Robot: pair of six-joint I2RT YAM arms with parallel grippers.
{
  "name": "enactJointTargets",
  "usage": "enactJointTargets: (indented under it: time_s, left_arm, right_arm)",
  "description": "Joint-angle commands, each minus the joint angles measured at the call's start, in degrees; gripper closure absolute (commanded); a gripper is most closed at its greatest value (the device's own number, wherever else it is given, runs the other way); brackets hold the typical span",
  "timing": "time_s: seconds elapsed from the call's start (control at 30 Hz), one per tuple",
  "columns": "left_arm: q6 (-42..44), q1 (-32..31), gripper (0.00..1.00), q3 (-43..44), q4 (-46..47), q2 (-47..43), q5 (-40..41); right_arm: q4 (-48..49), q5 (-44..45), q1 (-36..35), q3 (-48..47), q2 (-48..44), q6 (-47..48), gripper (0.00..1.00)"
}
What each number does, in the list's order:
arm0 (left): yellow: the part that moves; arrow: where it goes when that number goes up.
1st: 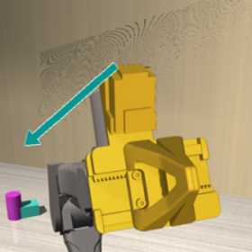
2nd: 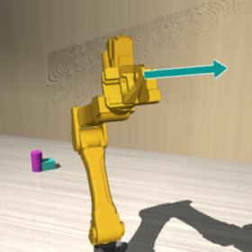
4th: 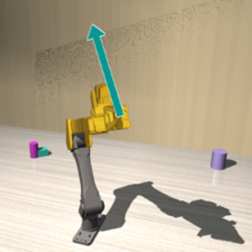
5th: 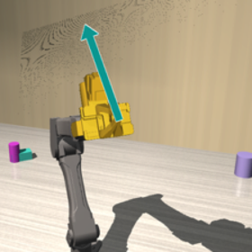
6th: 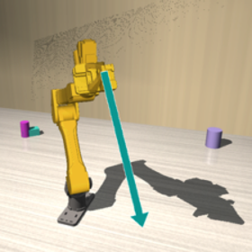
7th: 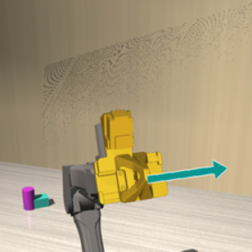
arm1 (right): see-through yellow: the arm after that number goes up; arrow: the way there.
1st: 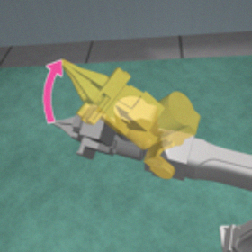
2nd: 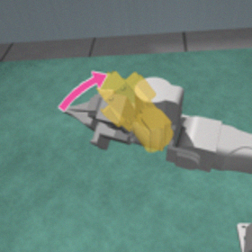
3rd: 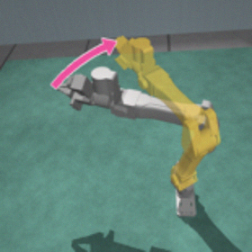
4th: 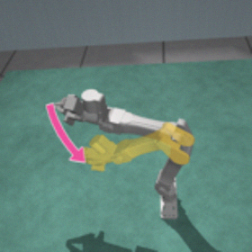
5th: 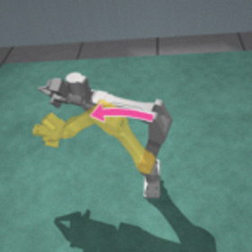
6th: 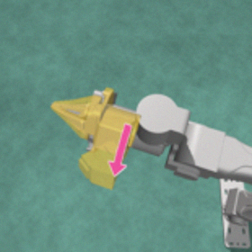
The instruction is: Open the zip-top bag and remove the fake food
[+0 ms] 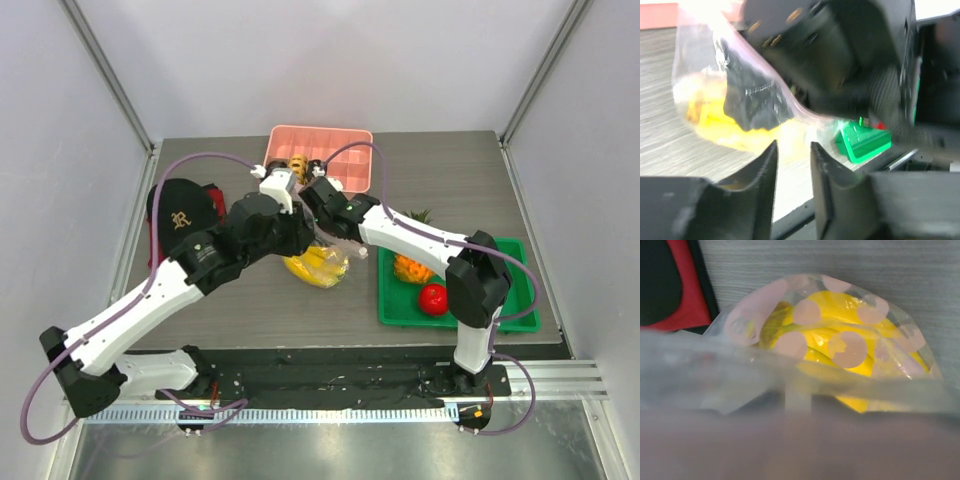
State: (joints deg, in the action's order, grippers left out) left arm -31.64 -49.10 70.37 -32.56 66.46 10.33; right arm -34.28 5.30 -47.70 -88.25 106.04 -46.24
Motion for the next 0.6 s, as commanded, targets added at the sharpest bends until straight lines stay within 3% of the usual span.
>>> enactJointTargets:
  time_s: [0.0,0.07,0.17,0.27,0.37,0.57]
  left_arm:
    - [-0.61,2.34,0.65,-0.75,-4.44,-9.31,0.47]
    - [-1.76,5.23,0.73,-1.72,-7.34,-13.69,1.71]
    - [-4.22,9.98,0.76,-4.18,-10.23,-17.4,1.63]
    - [-10.01,16.37,0.8,-5.85,-14.02,-16.19,1.46]
    - [-11.68,26.38,0.88,-8.74,-10.18,-10.31,-12.04]
    - [-12.74,33.27,0.94,-6.04,0.3,8.22,-22.61]
  right_arm:
    - [6.33,-1.25,0.5,-1.4,-1.89,4.22,0.63]
    - [6.51,-2.22,0.77,-1.66,-1.89,4.75,0.61]
    - [6.51,-3.63,1.56,-1.05,-2.15,5.02,0.58]
    - [6.68,-4.51,2.17,-0.35,-2.15,5.46,0.54]
    - [6.77,-7.76,2.61,-0.43,-2.06,5.55,0.52]
    - [6.77,-10.74,3.32,-0.35,-1.63,5.11,0.44]
